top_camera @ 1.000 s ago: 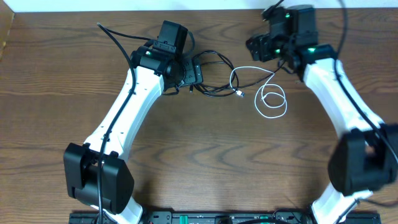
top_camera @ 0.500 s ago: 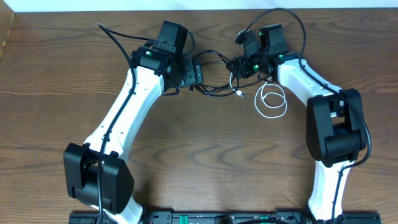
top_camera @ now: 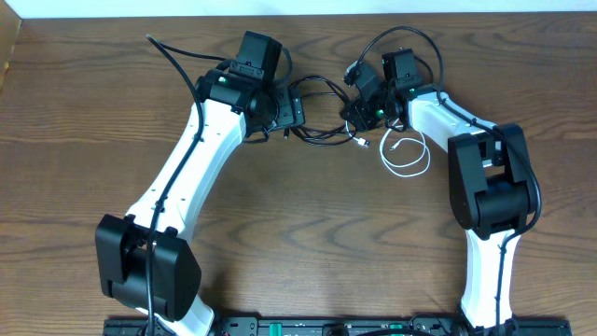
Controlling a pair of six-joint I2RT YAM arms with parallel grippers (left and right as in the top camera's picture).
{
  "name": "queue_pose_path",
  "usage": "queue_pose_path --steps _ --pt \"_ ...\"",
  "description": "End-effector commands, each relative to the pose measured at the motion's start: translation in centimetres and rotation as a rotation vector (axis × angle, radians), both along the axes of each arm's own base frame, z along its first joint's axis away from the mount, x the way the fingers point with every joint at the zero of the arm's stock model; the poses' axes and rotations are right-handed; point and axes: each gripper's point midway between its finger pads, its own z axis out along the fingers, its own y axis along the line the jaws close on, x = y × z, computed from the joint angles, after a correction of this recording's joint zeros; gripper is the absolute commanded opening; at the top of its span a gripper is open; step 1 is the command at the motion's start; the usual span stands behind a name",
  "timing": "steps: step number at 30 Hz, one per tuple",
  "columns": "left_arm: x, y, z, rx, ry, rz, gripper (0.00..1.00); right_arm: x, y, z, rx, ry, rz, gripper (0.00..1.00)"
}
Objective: Untangle cables
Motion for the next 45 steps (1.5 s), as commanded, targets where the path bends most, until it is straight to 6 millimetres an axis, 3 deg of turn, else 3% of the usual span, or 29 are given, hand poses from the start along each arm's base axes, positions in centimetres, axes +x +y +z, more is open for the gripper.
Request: queue_pose_path --steps 1,3,7,11,14,16,20,24,27,30,38,45 --pt "-0.2 0.2 -0.8 0.016 0.018 -0.012 0.87 -1.3 0.2 -2.2 -0.002 0.082 -0.006 0.33" --pt "-0.1 0.2 -0.8 0.016 0.018 -0.012 0.87 -1.3 0.0 -2.2 0.014 0.118 -0.055 0.22" --pt "-0.1 0.2 -0.8 0.016 0.018 -0.012 0.87 -0.8 -0.9 -1.9 0.049 0.186 -0.2 0.13" --pt "-0.1 0.2 -0.8 0.016 0.018 -0.012 0.87 0.3 -2.2 1.3 0.109 0.208 -0.355 0.01" --pt "-0.1 0.2 -0.8 0.016 0.018 -0.012 0.87 0.5 -3.4 5.0 0.18 0.264 -0.562 0.02" --pt "-0.1 0.2 -0.8 0.016 0.018 -0.012 0.87 0.0 -3.0 5.8 0.216 0.315 -0.624 0.11" --pt "-0.1 0.2 -0.8 0.016 0.018 -0.012 0.87 -1.5 -2.4 4.4 0.161 0.378 -0.706 0.14" --pt "-0.1 0.2 -0.8 0.016 0.018 -0.012 0.87 -3.8 -0.8 1.7 0.042 0.418 -0.736 0.5" --pt "-0.1 0.2 -0.8 0.016 0.018 -0.012 0.87 -4.3 -0.3 0.8 -0.015 0.398 -0.749 0.52" --pt "-0.2 0.2 -0.8 0.016 0.018 -0.012 0.87 -4.2 -0.2 0.8 -0.053 0.349 -0.762 0.49" --pt "-0.2 0.2 -0.8 0.016 0.018 -0.012 0.87 -5.0 -0.4 0.2 -0.092 0.357 -0.768 0.2" --pt "-0.3 0.3 -0.8 0.017 0.023 -0.012 0.87 -6.1 -0.3 -0.5 -0.118 0.378 -0.756 0.09"
